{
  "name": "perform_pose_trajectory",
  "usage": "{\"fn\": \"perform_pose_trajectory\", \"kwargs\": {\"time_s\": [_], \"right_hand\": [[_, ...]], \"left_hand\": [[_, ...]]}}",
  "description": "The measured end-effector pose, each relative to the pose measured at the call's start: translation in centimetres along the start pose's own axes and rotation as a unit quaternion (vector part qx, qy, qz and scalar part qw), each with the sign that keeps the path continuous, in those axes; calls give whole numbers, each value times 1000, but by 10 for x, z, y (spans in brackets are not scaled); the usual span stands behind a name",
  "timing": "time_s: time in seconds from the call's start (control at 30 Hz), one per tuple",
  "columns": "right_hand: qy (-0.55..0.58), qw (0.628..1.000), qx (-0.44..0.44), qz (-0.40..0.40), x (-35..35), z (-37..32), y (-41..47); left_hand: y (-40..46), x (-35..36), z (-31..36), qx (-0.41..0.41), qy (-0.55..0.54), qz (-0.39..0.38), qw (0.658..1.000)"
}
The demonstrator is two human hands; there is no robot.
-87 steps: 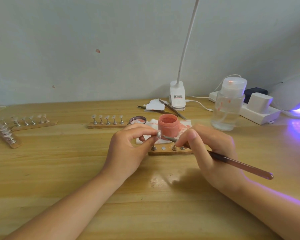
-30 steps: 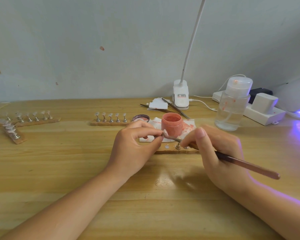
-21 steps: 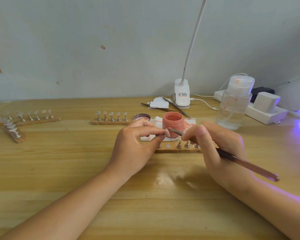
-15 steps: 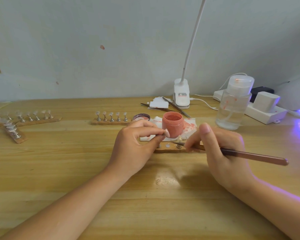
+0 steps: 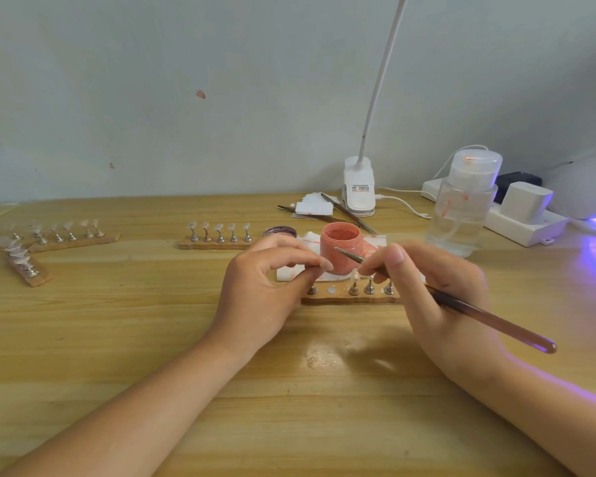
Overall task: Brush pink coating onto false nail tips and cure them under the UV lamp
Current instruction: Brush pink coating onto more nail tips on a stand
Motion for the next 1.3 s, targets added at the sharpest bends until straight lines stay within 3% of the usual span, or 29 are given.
{"fn": "perform_pose_trajectory", "kwargs": {"time_s": [0.17,0.43,0.53,0.7,0.83,1.07,1.17,1.3], "right_hand": [[-22,1000,13,7,-1,0,-1],[-81,995,-47,-39,4,0,-2],[-67,994,-64,-65,4,0,-3],[-72,996,-48,-29,4,2,-3],[-58,995,-50,-69,5,2,-4],[-1,1000,-19,25,-1,1,-1],[-3,1000,-10,16,2,1,-1],[-75,995,-62,-6,5,1,-1]], "left_hand": [[0,0,0,-10,4,10,1000],[1,0,-1,-11,-6,6,1000],[1,0,-2,-16,-5,7,1000],[1,0,-3,-18,-8,8,1000],[1,0,-3,-21,0,9,1000],[1,-1,-3,-51,-21,10,998],[1,-2,-3,-58,-21,8,998],[1,-1,-3,-34,-35,1,999]]}}
Point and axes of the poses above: each hand's wrist, its own y-axis towards the middle knuckle, its own x-axis out of the palm, z = x × y, the point moved 2 cm from there along y, towards the middle knuckle, and after that the axes turned 1 degree about x, right-handed, at the moved point
